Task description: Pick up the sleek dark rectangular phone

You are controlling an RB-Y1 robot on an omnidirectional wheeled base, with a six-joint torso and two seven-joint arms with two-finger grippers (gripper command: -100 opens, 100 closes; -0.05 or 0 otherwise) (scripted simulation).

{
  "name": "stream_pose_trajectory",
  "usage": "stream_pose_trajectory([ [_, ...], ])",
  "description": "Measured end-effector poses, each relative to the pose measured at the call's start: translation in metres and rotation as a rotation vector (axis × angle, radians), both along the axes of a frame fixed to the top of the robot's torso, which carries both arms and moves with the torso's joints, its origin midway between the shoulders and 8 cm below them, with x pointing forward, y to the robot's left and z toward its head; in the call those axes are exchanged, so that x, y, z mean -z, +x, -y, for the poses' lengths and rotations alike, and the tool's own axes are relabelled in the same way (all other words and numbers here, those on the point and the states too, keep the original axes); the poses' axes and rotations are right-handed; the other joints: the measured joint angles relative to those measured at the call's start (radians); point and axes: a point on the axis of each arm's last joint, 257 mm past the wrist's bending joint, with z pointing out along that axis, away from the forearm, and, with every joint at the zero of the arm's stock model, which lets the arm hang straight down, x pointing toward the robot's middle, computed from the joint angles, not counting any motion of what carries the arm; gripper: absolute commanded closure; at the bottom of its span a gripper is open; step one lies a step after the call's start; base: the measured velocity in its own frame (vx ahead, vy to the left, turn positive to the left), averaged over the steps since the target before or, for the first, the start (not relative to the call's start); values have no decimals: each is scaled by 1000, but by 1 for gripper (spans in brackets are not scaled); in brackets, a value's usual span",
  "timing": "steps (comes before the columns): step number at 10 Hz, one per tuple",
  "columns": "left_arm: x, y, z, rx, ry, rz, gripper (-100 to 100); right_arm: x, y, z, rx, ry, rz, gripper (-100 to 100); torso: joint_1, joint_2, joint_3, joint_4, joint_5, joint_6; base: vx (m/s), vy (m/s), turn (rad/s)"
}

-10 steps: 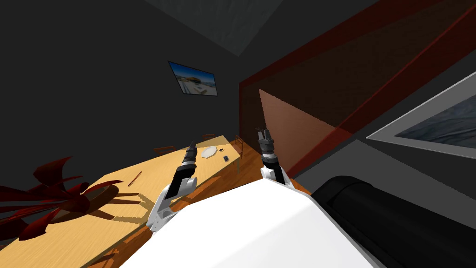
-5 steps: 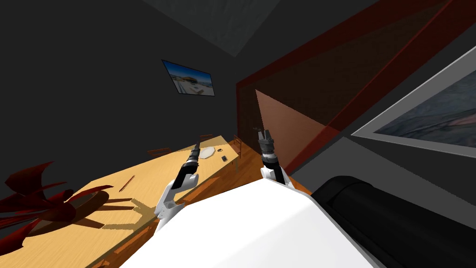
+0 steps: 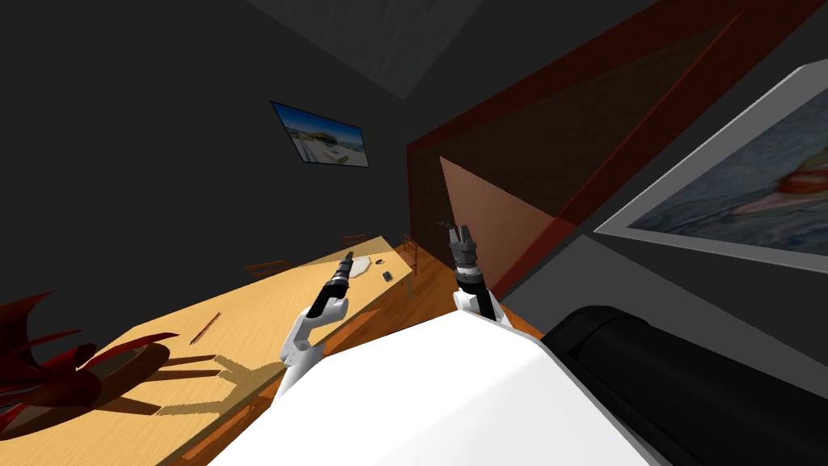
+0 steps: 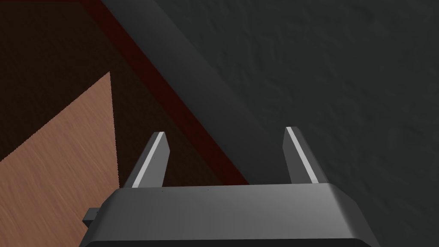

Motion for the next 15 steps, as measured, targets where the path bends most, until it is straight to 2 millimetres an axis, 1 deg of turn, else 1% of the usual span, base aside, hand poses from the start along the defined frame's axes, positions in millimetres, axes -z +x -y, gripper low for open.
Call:
stream_pose_trajectory([
  [3,32,12,4,3,15,-102,-100,0,0,0,0,0,0,0,0,-1,-1,0,0,0,5,-18,-66],
  [5,54,17,1,6,24,-176,-100,0,0,0,0,0,0,0,0,-1,-1,0,0,0,10,-21,-84],
  [8,92,26,2,11,37,-287,-100,0,0,0,0,0,0,0,0,-2,-1,0,0,0,18,-22,-87],
  [9,109,28,-1,14,43,-334,-100,0,0,0,0,0,0,0,0,-2,-1,0,0,0,22,-19,-41],
  [14,168,20,1,31,70,-527,-100,0,0,0,0,0,0,0,0,-3,-2,-1,0,0,32,-22,-82],
  [15,176,19,2,38,77,-565,-100,0,0,0,0,0,0,0,-1,-3,-2,-1,0,0,29,-17,-43],
])
